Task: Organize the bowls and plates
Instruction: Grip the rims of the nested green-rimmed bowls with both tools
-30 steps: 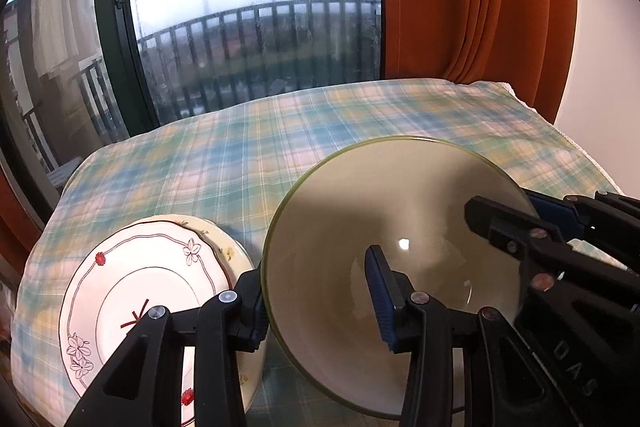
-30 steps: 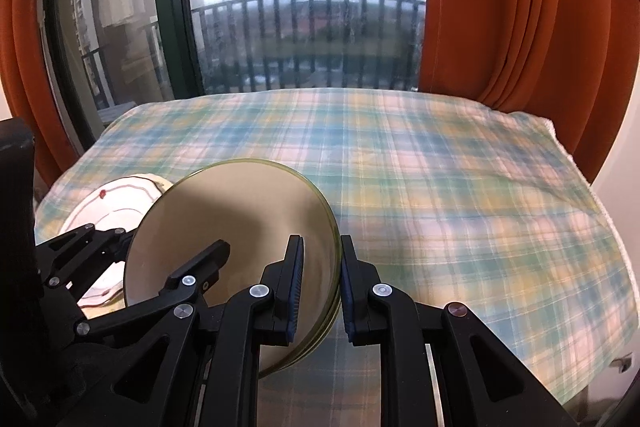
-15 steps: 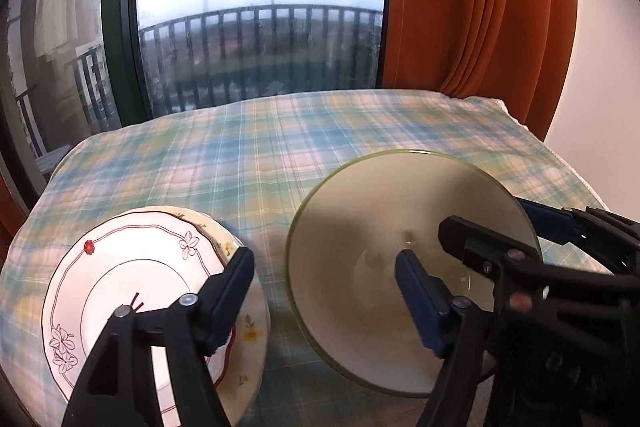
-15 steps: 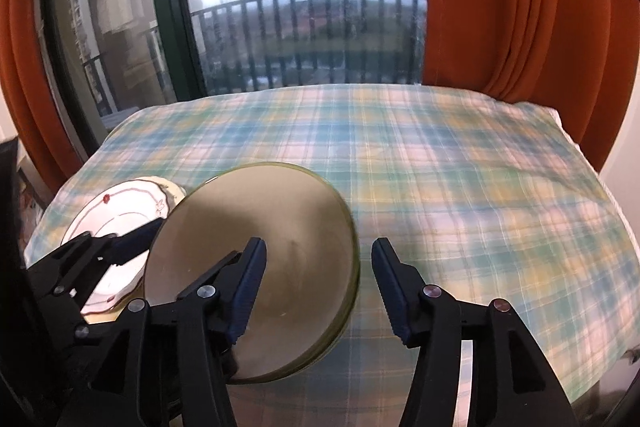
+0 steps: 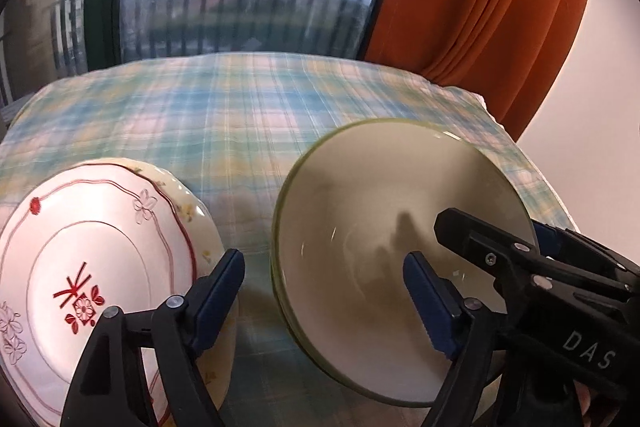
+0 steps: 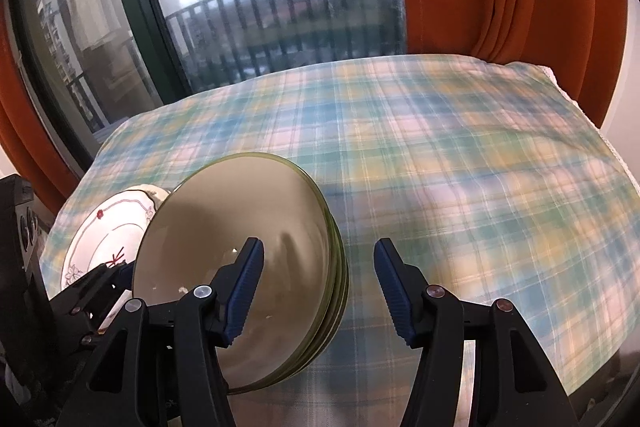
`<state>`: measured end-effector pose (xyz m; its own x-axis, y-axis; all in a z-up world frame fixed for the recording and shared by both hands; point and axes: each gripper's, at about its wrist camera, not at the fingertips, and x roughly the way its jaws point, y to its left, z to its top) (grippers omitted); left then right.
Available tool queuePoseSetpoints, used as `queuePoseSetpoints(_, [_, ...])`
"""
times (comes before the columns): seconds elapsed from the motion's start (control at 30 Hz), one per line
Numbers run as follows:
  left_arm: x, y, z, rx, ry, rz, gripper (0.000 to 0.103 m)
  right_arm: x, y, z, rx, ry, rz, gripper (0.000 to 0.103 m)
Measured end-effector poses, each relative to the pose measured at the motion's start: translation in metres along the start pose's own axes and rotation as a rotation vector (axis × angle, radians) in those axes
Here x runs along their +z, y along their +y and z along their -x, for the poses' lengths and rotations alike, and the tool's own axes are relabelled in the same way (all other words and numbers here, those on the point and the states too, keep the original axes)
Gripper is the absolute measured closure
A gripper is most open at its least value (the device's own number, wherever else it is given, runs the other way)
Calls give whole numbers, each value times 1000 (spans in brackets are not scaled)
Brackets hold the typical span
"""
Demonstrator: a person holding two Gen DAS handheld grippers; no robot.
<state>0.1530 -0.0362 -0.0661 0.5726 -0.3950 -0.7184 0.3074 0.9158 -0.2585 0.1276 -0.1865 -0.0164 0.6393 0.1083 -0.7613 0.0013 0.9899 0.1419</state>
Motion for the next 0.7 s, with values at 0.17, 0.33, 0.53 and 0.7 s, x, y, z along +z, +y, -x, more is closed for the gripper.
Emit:
queuePoseSetpoints(0.17, [1,-2,-7,-40,45,0,30,-1,0,-4,-24,12,-7,41])
queuePoseSetpoints(0.33, [1,-4,-9,-38,52,-6,33,-3,-8,-9,5,46,-70,41])
queuePoseSetpoints(0.53, [3,-4,-13,-2,81,3,35,-3,-10,-15,17,61,-88,41])
queuePoseSetpoints(0.7, [5,-5,-13,40,105,24,37,-2,-16,-23,52,96,-114,41])
